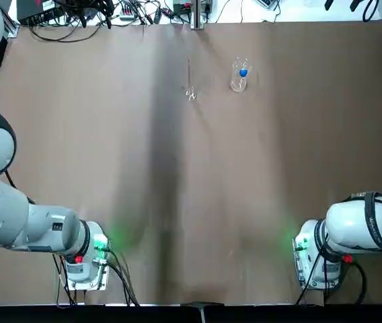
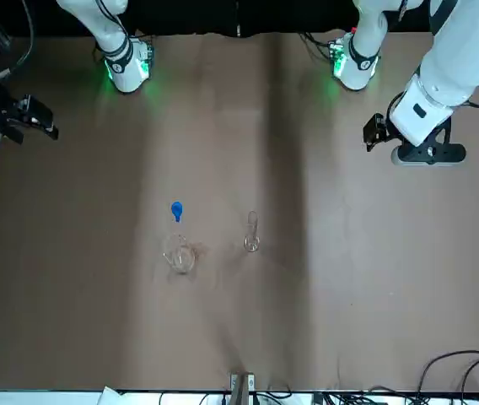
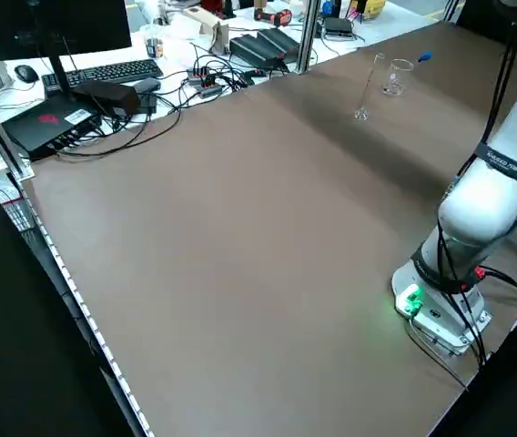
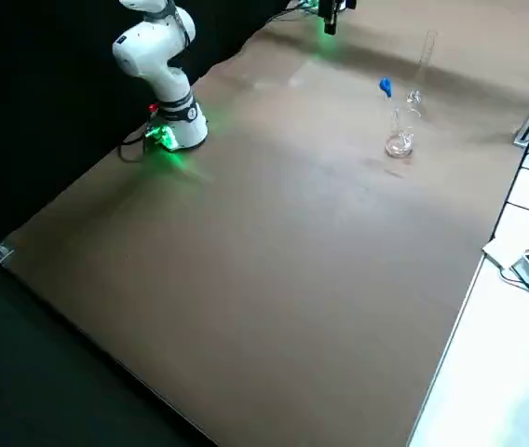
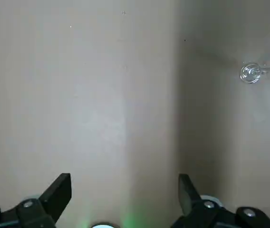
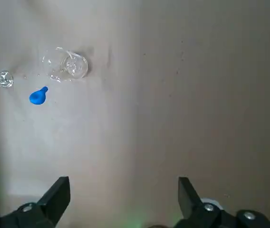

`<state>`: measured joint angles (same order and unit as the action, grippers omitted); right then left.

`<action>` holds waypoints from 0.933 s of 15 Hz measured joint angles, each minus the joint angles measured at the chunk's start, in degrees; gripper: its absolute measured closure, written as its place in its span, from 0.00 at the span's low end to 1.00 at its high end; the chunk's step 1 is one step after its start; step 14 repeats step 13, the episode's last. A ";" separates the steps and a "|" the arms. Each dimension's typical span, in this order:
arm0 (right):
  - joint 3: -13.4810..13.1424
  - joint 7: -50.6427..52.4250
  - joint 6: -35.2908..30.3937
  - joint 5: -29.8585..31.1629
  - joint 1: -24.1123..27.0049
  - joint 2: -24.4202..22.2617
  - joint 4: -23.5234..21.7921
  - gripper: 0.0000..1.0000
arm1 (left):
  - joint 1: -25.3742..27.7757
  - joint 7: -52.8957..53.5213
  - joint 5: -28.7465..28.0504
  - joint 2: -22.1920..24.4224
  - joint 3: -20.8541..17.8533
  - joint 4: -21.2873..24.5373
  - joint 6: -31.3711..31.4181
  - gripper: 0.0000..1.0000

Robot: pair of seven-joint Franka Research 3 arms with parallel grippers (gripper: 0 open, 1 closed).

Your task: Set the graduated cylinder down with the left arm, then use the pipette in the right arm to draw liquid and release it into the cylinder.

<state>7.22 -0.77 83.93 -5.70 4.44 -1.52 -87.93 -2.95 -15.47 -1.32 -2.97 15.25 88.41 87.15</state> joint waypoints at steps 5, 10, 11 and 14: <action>0.16 -0.09 1.30 0.15 0.04 -0.08 -1.12 0.00 | 0.00 0.00 0.00 0.00 -0.01 0.00 0.00 0.01; -1.94 -0.09 2.96 0.21 -2.92 -0.08 -1.24 0.00 | 0.00 0.00 0.00 0.00 -0.02 -0.01 0.00 0.01; -4.62 -0.10 2.95 0.24 -5.51 -0.08 -1.25 0.00 | 0.00 0.00 0.00 0.00 -0.02 -0.01 0.00 0.01; -8.66 -0.10 2.78 0.24 -8.91 -0.08 -1.29 0.00 | 0.00 0.00 0.00 0.00 -0.03 -0.01 0.00 0.01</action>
